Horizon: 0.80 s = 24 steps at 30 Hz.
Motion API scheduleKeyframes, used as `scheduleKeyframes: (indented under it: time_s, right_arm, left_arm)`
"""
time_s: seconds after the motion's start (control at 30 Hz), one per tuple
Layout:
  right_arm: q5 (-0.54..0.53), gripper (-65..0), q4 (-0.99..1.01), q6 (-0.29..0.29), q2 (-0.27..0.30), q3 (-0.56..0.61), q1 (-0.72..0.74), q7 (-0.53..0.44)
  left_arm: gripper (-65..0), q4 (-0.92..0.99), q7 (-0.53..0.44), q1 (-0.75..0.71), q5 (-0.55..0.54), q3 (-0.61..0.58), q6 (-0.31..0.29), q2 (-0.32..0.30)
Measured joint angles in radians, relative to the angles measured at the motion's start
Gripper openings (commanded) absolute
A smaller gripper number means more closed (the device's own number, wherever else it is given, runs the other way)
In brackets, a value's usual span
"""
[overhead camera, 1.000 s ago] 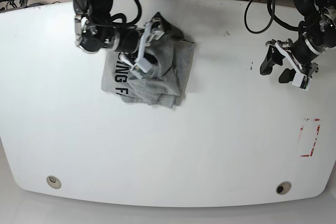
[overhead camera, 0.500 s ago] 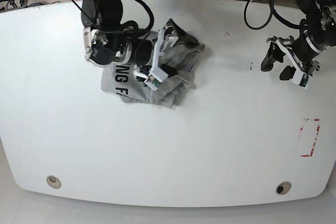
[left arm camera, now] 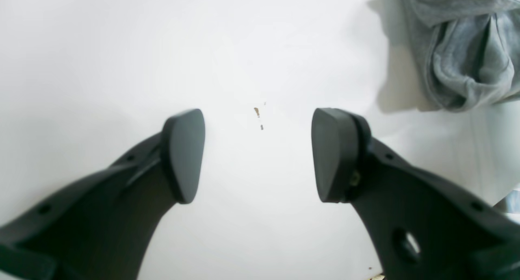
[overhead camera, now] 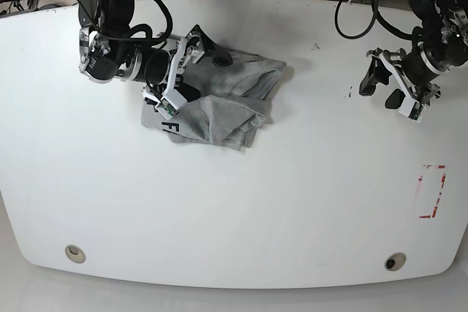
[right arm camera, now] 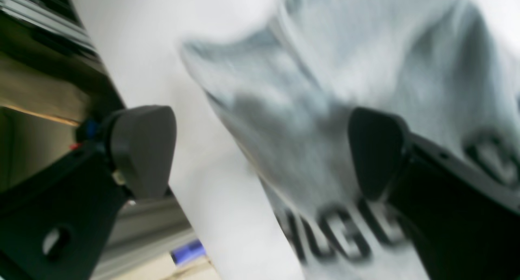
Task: Fold the T-shirt properly
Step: 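Press and tuck the folded bundle with the right gripper, then grasp the folded bundle with both grippers and straighten it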
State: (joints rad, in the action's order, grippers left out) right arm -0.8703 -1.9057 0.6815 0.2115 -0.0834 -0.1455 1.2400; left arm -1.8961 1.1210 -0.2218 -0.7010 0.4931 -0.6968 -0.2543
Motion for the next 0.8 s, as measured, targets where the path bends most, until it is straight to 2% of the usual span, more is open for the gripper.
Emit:
scheduleKeyframes:
  time_s: [0.1, 0.37, 0.53, 0.63, 0.7, 0.8]
  right_arm:
    - [0.009, -0.3, 0.022, 0.000, 0.003, 0.006, 0.027, 0.018]
    - [0.004, -0.3, 0.281, -0.005, -0.122, 0.095, 0.191, -0.015]
    - [0.016, -0.3, 0.398, -0.006, -0.134, 0.154, 0.299, -0.085]
    - [0.010, -0.3, 0.456, -0.008, -0.165, 0.195, 0.375, -0.133]
    - [-0.003, -0.3, 0.480, -0.007, -0.185, 0.198, 0.410, -0.158]
    - [-0.004, -0.3, 0.529, -0.005, -0.183, 0.198, 0.453, -0.174]
  left_arm:
    - [-26.5, 0.001, 0.000, 0.003, 0.000, -0.012, 0.000, 0.002]
    - [-26.5, 0.001, 0.000, 0.000, 0.004, -0.014, 0.000, -0.002]
    - [-26.5, 0.000, 0.000, 0.003, -0.003, -0.014, 0.000, 0.001]
    - [-26.5, -0.001, -0.002, 0.003, -0.004, -0.015, 0.000, 0.001]
    - [-26.5, -0.001, 0.000, 0.003, -0.001, -0.016, 0.000, -0.001]
    - [-26.5, -0.001, 0.000, 0.003, 0.006, -0.046, 0.000, -0.005]
